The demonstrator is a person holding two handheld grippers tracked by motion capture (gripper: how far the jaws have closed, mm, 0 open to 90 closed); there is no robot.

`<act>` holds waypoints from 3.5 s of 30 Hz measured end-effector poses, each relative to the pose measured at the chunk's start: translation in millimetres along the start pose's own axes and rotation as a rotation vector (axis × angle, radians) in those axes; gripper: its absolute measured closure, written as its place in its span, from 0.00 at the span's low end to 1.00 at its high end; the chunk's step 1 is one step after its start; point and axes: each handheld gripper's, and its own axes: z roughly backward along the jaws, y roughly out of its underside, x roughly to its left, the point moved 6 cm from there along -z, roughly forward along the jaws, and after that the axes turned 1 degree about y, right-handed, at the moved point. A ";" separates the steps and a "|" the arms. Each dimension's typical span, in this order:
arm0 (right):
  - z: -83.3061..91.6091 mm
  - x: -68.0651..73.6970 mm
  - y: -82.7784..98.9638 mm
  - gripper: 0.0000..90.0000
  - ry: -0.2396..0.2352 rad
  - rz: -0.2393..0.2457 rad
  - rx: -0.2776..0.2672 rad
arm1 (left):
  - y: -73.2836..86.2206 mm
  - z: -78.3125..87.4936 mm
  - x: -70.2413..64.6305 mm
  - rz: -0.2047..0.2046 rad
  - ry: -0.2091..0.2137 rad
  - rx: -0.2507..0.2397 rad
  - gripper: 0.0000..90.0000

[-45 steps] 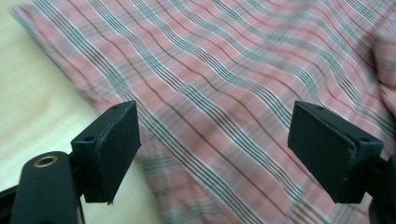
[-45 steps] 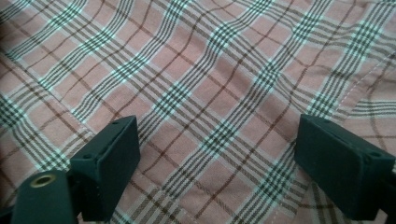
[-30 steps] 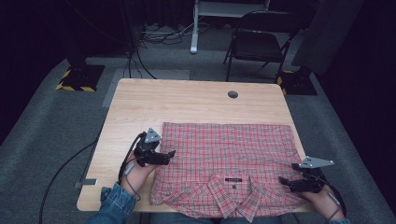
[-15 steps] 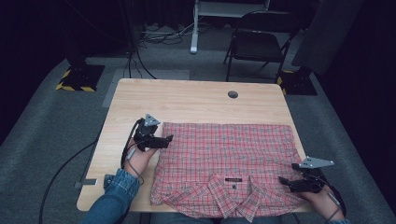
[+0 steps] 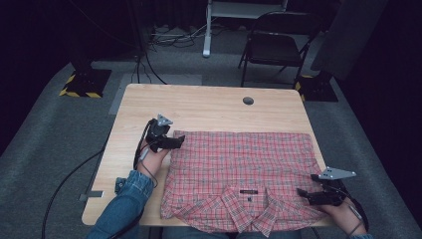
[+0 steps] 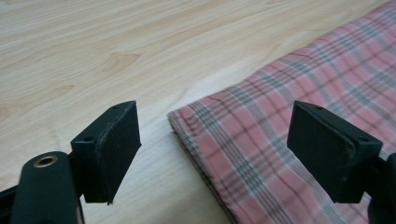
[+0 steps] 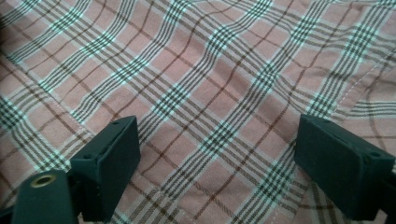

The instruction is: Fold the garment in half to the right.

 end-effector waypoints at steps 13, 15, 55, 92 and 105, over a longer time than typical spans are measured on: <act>0.0 -0.1 0.1 0.16 -0.001 0.000 -0.001 | 6.5 -31.4 10.2 -0.039 -0.021 0.040 0.24; 0.0 -0.1 0.0 0.16 -0.001 0.001 0.000 | 7.2 -35.1 9.6 -0.038 -0.014 0.050 0.25; 0.7 2.7 -5.3 0.16 0.037 -0.039 0.000 | 17.1 -42.8 -2.7 -0.056 0.141 0.025 0.91; 20.4 66.4 -114.0 0.14 0.073 -0.050 -0.153 | 17.0 -42.7 -0.9 -0.060 0.155 0.028 0.89; 14.3 109.4 -143.7 0.14 0.023 0.004 -0.177 | 16.7 -42.9 1.7 -0.058 0.172 0.027 0.89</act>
